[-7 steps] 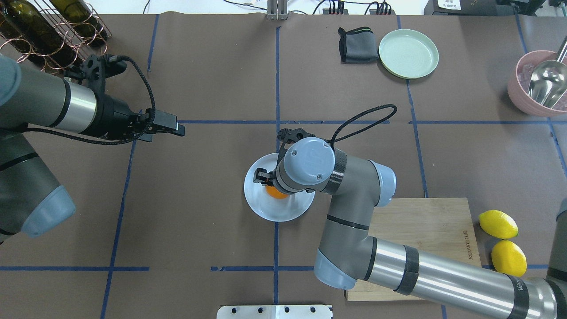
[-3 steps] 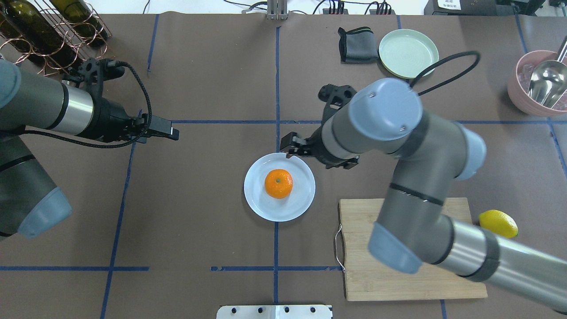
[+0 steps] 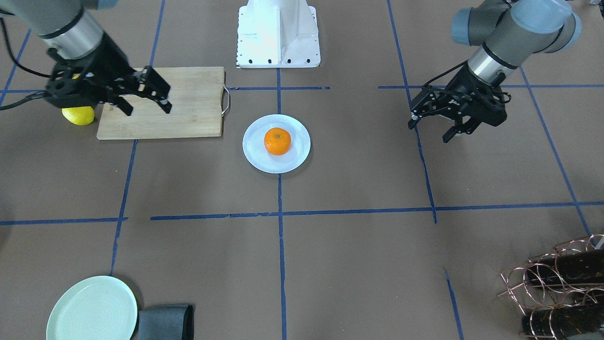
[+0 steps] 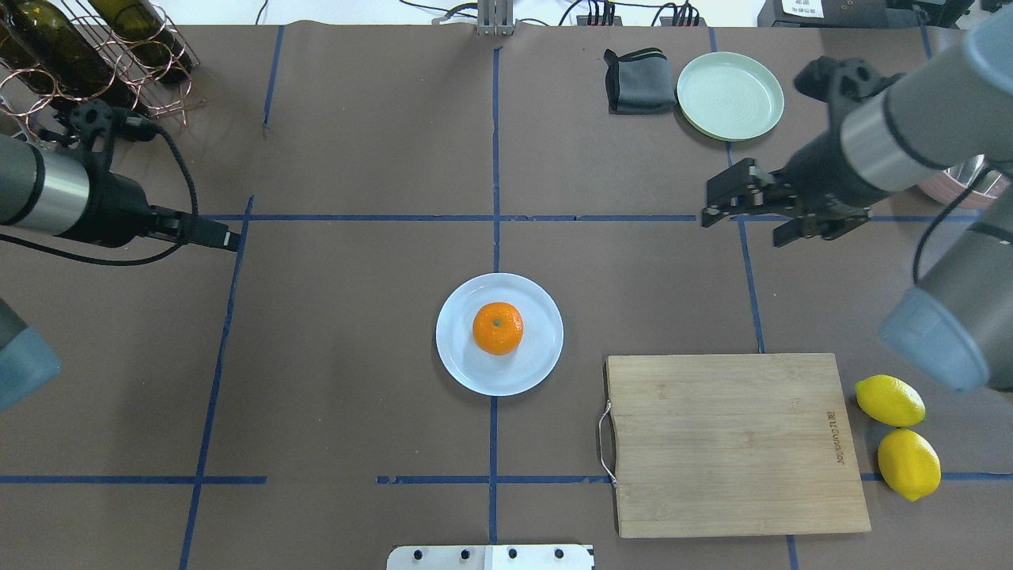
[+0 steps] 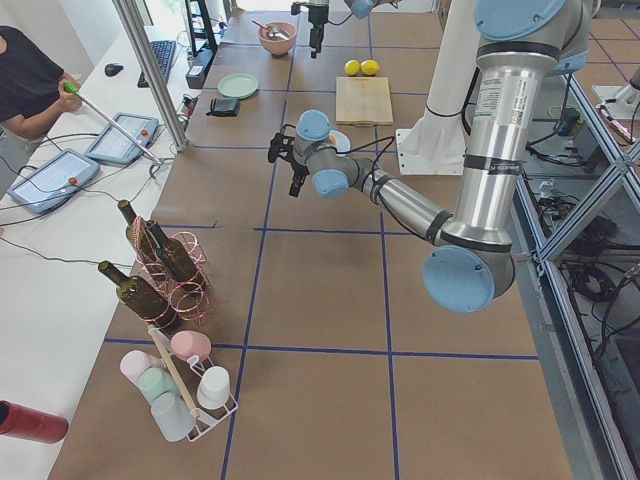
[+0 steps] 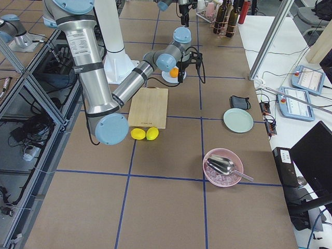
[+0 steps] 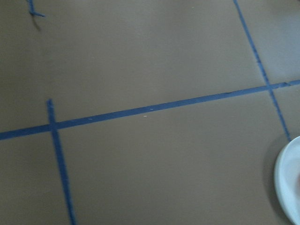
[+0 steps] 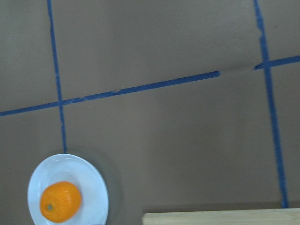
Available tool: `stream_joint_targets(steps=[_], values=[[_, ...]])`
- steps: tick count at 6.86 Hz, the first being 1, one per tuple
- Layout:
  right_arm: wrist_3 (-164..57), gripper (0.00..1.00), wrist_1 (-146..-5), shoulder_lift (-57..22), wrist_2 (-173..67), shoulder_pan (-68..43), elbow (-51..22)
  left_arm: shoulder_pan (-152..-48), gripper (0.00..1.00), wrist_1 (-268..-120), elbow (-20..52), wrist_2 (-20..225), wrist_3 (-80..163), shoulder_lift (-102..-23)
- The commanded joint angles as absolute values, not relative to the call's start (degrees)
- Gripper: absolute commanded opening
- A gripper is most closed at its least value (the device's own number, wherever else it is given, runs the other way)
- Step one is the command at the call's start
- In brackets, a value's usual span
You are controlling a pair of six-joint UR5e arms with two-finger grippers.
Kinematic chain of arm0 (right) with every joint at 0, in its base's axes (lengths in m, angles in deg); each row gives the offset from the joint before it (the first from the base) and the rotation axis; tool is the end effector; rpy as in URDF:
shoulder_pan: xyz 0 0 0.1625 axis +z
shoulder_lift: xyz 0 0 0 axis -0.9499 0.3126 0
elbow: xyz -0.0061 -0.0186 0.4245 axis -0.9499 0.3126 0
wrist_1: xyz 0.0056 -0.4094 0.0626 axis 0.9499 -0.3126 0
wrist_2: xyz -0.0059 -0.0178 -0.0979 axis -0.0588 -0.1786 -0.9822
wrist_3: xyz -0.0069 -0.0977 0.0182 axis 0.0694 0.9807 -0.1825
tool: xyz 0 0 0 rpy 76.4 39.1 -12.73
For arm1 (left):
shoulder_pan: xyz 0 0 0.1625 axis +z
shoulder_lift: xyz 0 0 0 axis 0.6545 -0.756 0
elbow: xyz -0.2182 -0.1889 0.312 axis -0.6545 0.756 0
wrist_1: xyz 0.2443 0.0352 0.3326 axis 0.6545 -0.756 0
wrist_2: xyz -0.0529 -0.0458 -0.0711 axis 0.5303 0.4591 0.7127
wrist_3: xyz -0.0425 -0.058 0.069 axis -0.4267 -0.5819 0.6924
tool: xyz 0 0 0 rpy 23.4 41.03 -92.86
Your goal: Pick orange to plate
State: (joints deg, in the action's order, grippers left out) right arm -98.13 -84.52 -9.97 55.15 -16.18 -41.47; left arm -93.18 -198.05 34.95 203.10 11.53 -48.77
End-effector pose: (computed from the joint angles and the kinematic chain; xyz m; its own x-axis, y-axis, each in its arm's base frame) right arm -0.2301 -0.4559 0.2937 0.5138 0.1024 0.8518 -0.1172 0.9919 -0.0485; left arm 0.2567 -0.4628 0.3788 0.5200 0.3048 -0.7979 0.0399 0.9245 0.3792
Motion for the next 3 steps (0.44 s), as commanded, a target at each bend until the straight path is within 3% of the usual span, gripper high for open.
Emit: stream_joint_targets(steps=[1, 3], values=[[-73.32, 1.00, -84.82, -1.25, 63.11, -1.71, -37.17, -103.23, 0.99, -188.42, 35.02, 203.10, 34.30, -45.06], [-51.42, 1.00, -84.91, 2.98, 63.41, 6.50, -29.79, -115.53, 1.00, -178.21, 32.40, 204.93, 54.30, -44.88]])
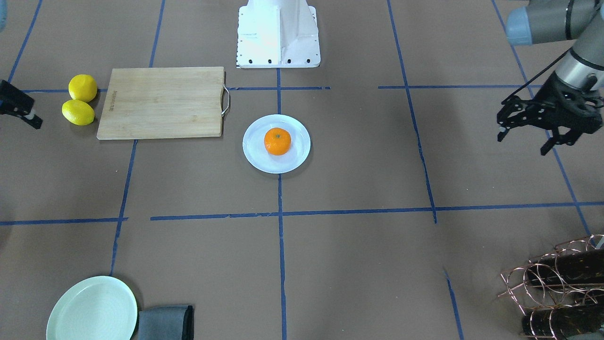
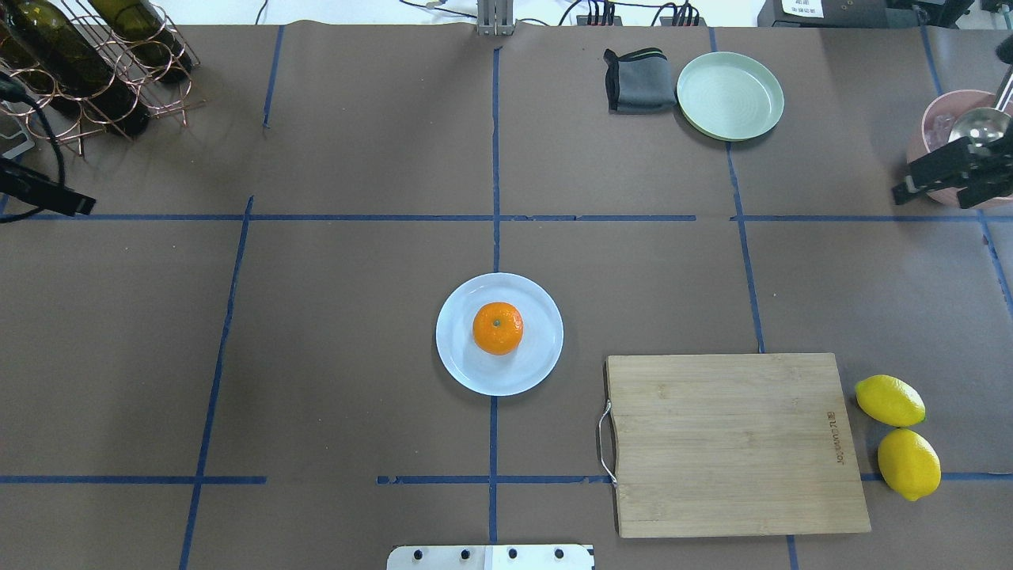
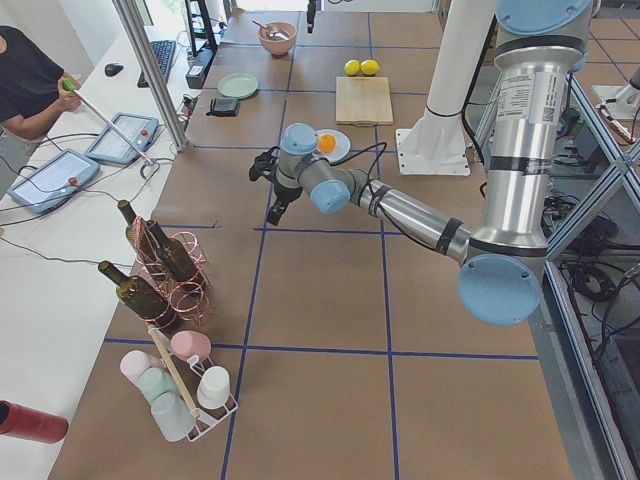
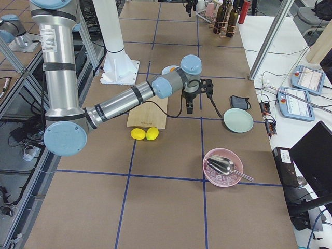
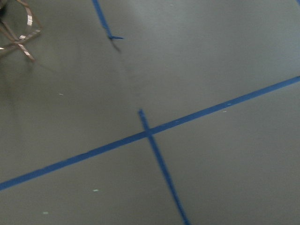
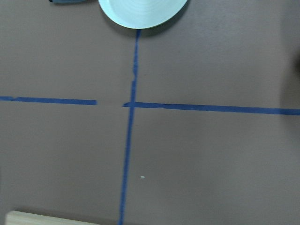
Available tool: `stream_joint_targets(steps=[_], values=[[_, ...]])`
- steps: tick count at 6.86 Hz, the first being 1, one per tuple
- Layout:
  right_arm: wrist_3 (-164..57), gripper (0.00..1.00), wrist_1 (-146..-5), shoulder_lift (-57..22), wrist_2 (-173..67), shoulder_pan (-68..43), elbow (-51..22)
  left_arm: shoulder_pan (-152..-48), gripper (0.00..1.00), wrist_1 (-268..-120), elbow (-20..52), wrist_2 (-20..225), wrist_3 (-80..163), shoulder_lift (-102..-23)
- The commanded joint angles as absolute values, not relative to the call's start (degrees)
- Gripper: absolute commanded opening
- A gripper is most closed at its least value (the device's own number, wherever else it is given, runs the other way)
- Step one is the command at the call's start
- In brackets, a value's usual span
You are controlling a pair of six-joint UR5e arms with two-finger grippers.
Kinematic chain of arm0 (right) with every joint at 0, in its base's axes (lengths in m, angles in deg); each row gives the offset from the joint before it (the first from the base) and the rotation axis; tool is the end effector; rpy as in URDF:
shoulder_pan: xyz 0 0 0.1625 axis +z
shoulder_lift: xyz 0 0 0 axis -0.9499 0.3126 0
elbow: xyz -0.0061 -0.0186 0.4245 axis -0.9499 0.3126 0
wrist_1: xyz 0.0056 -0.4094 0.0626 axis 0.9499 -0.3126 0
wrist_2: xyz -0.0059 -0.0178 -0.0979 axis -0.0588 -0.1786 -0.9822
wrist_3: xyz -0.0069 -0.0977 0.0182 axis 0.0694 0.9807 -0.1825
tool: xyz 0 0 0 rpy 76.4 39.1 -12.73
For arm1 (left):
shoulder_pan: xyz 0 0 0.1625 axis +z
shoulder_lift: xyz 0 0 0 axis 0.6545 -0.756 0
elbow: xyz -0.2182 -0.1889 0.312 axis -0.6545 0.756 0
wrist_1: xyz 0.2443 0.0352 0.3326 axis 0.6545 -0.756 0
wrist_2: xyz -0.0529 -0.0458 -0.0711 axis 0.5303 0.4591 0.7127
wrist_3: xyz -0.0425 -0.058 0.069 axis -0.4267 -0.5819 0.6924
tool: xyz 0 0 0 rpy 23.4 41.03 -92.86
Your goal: Pick orange to plate
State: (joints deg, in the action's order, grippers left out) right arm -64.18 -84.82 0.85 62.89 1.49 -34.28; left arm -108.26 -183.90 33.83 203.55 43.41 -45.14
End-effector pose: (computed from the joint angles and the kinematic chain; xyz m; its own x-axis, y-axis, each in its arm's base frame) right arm -0.0852 -0.4855 0.4377 0.5857 -0.0850 0.8061 -0.0118 0.9935 0.1134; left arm 0.1245 -0.5049 0.4528 0.7016 0.4450 -0.5565 -0.1507 0.8560 0.4945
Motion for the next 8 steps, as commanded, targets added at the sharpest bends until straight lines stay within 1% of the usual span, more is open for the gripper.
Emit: stream_joint_targets(steps=[1, 2, 3, 4, 5, 7, 8], values=[[-43.58, 1.00, -86.74, 3.08, 62.28, 8.70, -27.14, -121.59, 1.00, -173.82, 30.47, 215.65, 59.51, -44.27], [-35.06, 1.00, -91.45, 2.99, 61.31, 12.03, -25.98, -126.96, 1.00, -166.29, 30.36, 219.93, 65.04, -41.91], [-30.54, 1.00, -96.72, 2.12, 56.77, 12.76, -26.14, -127.10, 1.00, -159.60, 30.10, 219.54, 65.70, -42.58], [-27.27, 1.00, -97.82, 1.68, 56.03, 13.12, -24.05, -127.10, 1.00, -158.84, 27.31, 219.28, 66.58, -42.85], [-27.24, 1.00, -97.92, 0.63, 56.20, 13.12, -22.64, -127.54, 1.00, -157.96, 27.11, 219.27, 66.68, -42.85], [-28.03, 1.00, -99.32, 0.53, 59.70, 13.12, -22.63, -129.46, 1.00, -154.46, 29.73, 219.62, 66.68, -41.10], [-28.20, 1.00, -98.98, 0.62, 59.19, 13.03, -22.89, -129.22, 1.00, -154.96, 29.31, 219.97, 66.85, -39.62]])
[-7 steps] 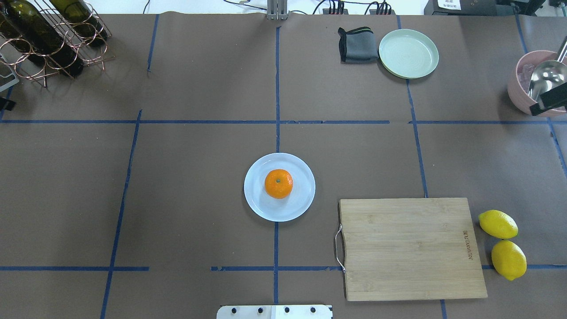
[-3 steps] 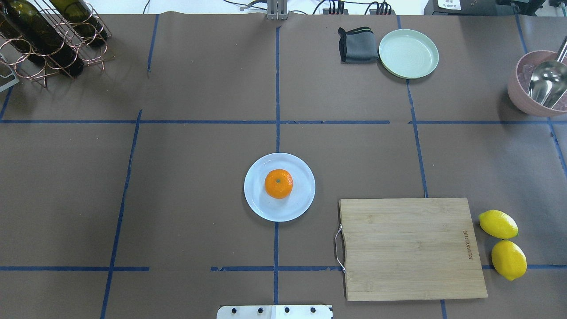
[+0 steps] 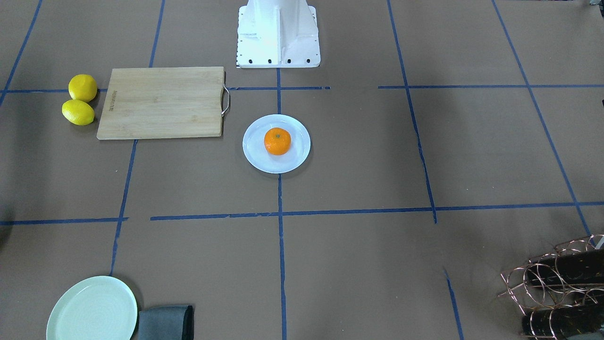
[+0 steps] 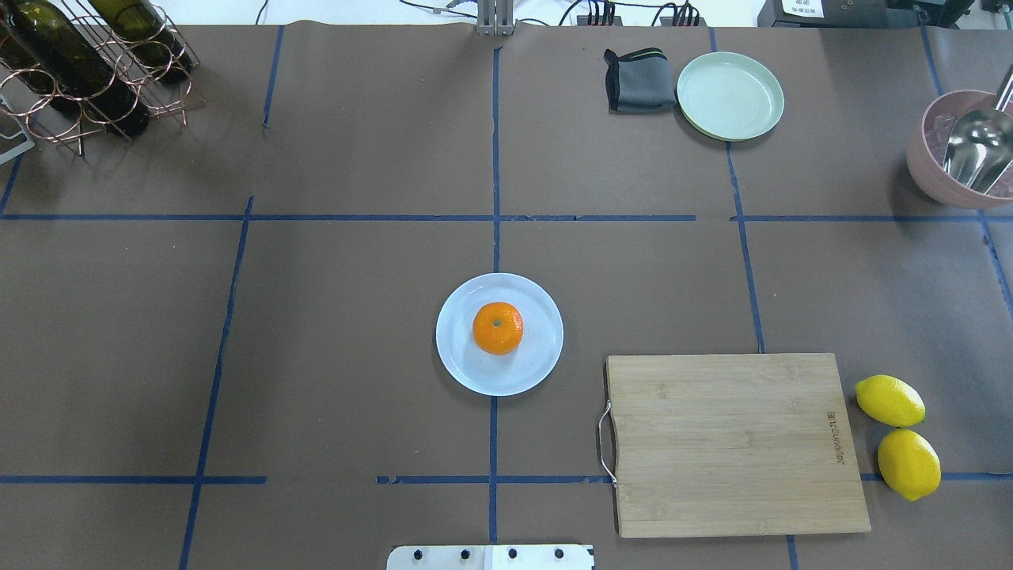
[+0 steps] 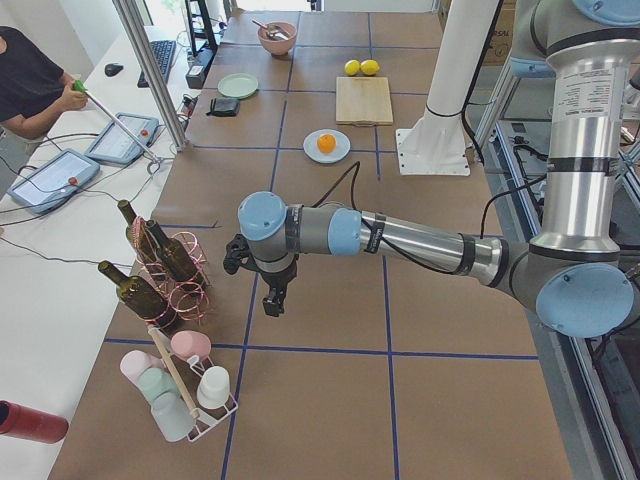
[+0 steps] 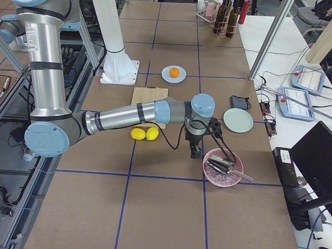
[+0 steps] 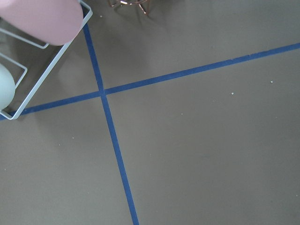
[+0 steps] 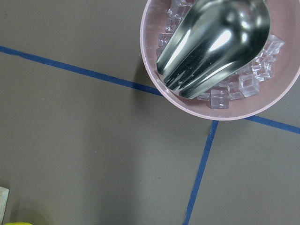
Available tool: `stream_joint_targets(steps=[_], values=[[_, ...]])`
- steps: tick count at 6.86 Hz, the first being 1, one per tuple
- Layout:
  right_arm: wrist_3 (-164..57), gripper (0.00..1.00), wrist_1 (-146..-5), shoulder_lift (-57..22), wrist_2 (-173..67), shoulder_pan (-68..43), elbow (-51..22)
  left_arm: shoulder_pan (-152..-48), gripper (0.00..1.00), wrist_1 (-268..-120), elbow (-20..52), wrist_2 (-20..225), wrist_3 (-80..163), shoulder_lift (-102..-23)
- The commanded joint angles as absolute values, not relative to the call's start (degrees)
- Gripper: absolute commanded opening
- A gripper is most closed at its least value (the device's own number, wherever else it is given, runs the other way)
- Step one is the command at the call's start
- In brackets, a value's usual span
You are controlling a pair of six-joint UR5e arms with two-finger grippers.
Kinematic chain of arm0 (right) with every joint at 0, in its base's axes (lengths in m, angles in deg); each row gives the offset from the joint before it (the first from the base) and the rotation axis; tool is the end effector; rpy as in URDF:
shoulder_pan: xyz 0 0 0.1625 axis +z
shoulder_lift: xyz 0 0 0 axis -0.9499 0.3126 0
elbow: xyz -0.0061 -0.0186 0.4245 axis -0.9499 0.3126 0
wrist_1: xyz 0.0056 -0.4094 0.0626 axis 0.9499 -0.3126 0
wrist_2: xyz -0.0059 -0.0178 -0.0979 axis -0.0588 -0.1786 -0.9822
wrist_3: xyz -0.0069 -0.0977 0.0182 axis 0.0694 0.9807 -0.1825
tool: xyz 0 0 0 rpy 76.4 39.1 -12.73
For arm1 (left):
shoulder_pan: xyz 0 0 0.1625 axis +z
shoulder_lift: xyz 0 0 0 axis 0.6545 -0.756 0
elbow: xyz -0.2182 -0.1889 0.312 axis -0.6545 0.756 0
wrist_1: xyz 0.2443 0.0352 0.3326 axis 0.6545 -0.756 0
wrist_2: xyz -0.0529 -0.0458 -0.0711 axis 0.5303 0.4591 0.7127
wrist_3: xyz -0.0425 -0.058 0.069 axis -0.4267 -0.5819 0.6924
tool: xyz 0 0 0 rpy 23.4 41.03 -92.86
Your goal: Pick orange to plate
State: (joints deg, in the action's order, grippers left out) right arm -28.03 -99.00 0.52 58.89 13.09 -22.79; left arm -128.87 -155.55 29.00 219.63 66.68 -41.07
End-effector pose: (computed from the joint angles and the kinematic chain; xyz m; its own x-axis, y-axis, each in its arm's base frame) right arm 0.0179 -0.5039 0.5646 0.6786 -0.2515 0.6901 0.2007 0.9673 0.1552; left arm -0.0416 -0.4726 0.5707 0.6406 0.2017 -0.7409 -0.1509 0.9791 0.1361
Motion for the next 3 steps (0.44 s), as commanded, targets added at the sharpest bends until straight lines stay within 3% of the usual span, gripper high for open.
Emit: stream_joint_targets(steps=[1, 3], values=[[-28.21, 1.00, -98.89, 0.44, 59.10, 13.03, -22.80, -129.21, 1.00, -154.79, 29.13, 219.72, 66.59, -38.82], [-28.38, 1.00, -98.71, 0.18, 59.10, 13.03, -21.93, -129.21, 1.00, -155.84, 28.87, 220.41, 66.76, -37.40]])
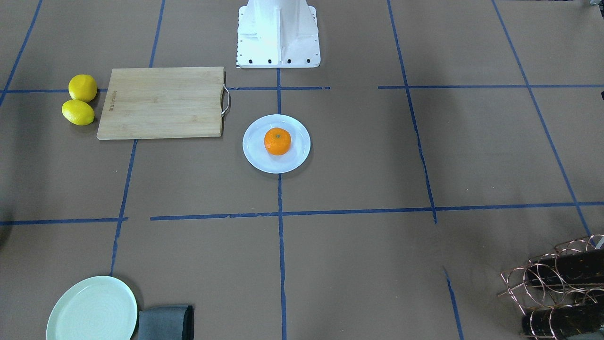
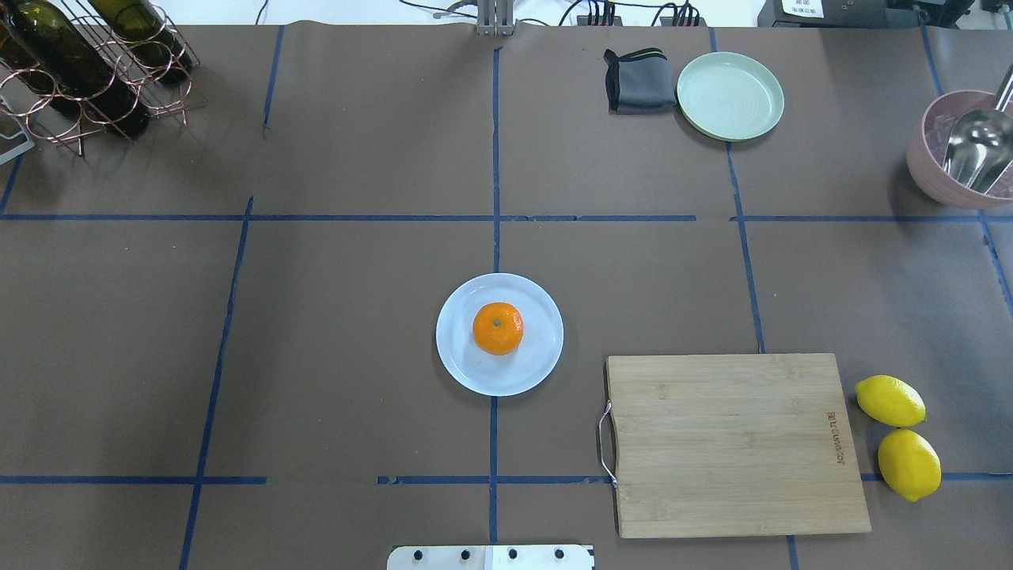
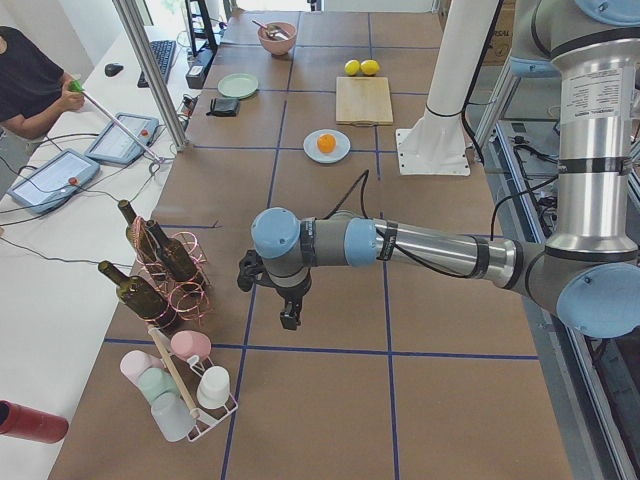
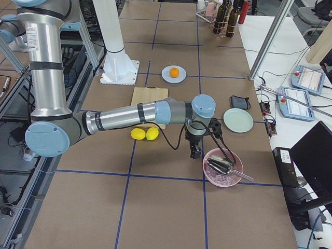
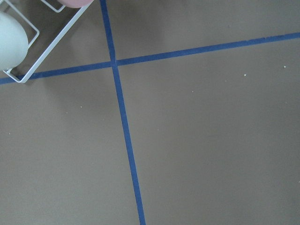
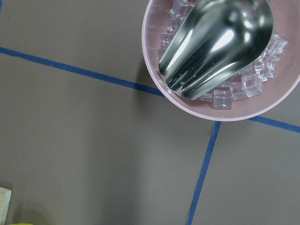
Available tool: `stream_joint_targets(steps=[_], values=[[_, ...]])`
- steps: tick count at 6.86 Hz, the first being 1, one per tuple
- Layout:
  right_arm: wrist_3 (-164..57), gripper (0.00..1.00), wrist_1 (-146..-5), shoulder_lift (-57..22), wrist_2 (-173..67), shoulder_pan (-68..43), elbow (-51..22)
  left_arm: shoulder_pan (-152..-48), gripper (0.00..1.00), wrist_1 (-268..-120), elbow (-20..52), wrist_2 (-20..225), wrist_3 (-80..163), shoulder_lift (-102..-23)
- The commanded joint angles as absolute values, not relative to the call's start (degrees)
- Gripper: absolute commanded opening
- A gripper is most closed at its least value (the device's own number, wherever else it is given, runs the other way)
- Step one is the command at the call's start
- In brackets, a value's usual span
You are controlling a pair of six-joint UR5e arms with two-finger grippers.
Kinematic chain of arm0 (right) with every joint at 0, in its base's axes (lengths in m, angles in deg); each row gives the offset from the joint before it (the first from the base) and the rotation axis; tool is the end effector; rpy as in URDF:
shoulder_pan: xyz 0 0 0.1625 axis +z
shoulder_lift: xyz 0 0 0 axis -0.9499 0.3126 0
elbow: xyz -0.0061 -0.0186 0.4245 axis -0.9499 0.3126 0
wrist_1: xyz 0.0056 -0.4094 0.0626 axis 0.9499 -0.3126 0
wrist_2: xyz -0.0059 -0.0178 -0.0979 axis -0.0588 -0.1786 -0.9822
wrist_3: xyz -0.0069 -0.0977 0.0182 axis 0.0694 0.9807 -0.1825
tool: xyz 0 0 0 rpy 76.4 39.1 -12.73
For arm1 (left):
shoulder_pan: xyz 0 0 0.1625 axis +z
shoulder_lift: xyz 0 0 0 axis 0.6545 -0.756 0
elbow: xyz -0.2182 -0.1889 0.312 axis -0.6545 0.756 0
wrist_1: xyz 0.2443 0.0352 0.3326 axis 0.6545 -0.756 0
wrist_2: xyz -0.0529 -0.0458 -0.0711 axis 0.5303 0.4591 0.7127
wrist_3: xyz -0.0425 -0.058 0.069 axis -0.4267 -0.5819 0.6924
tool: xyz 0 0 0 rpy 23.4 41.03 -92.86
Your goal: Pick orange to plate
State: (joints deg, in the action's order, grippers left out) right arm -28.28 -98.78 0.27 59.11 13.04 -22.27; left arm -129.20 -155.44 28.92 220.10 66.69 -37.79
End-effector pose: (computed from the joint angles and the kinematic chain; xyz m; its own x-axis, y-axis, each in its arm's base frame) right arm 0.0170 -0.5061 0.5661 0.6766 -0.2472 0.6936 0.1982 0.9683 0.1518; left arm -0.0445 -0.4481 0.5972 0.6370 0.1526 -0.7556 -0.1445 0.9865 0.0774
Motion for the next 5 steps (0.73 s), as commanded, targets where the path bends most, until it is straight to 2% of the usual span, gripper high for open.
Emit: stream_joint_targets(steps=[1, 5], values=[[-28.38, 1.00, -98.62, 0.09, 59.19, 12.95, -21.92, -129.21, 1.00, -155.93, 30.09, 220.42, 66.68, -39.49], [-28.38, 1.00, -98.71, 0.53, 59.54, 12.95, -22.10, -129.83, 1.00, -155.40, 27.47, 219.10, 66.59, -40.14]])
